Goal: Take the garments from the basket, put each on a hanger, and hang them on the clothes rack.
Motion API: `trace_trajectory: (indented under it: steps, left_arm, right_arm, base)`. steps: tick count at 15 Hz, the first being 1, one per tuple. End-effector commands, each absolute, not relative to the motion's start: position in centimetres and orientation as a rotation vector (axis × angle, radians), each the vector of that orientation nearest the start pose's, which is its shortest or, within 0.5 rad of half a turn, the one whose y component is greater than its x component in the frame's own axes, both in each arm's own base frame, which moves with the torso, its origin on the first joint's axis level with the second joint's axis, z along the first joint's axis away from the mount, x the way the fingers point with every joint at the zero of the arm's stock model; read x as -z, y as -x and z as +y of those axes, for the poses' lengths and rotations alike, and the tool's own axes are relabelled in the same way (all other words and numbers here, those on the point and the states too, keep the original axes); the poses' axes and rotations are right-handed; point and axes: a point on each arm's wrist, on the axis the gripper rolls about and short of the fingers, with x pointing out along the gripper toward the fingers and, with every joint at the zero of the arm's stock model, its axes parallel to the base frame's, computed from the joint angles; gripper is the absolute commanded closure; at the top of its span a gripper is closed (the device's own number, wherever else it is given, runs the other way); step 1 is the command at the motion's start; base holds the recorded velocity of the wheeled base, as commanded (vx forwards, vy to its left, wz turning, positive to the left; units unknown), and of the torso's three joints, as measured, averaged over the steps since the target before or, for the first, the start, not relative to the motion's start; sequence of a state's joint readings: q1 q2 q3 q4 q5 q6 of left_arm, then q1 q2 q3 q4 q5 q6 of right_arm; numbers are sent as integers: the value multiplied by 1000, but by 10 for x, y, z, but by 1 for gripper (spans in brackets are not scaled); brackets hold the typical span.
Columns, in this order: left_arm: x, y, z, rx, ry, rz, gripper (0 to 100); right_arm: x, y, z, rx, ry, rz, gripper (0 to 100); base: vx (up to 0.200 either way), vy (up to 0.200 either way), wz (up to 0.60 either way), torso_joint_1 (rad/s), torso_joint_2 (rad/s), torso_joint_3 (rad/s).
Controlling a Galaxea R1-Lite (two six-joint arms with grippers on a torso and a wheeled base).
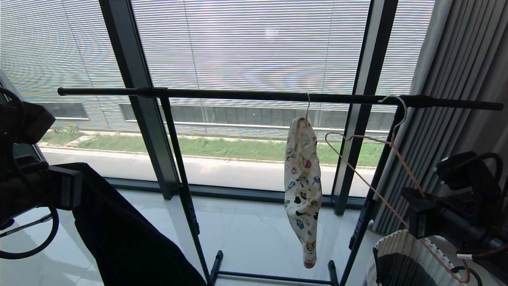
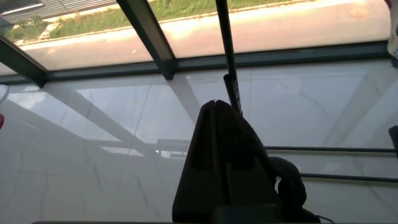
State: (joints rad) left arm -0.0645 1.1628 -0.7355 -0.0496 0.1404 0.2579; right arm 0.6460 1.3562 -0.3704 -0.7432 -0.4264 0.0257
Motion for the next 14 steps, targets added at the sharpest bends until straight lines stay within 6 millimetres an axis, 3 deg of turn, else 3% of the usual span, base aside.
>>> trace_trajectory:
  steps: [1, 6, 10, 12, 14]
  left_arm:
    - [-233, -166, -8, -26, -294, 390, 100]
    - [-230, -166, -9, -14, -297, 397, 100]
    - [-219, -152, -32, 134, -317, 389, 100]
    - [-219, -150, -48, 203, -220, 376, 100]
    - [-215, -162, -55, 159, -195, 411, 100]
  right_arm:
    - [-167, -156, 109, -229, 93, 200, 100]
    - [-169, -150, 114, -269, 84, 191, 100]
    - [-169, -146, 122, -320, 66, 193, 100]
    - [-171, -139, 130, -391, 38, 194, 100]
    - [-172, -124, 142, -513, 20, 196, 100]
  base:
    - [-200, 0, 0, -2, 2, 2]
    - [-200, 0, 0, 3, 3, 2]
    - [0, 0, 0, 0, 0, 0]
    - [0, 0, 0, 0, 0, 0]
    - [0, 0, 0, 0, 0, 0]
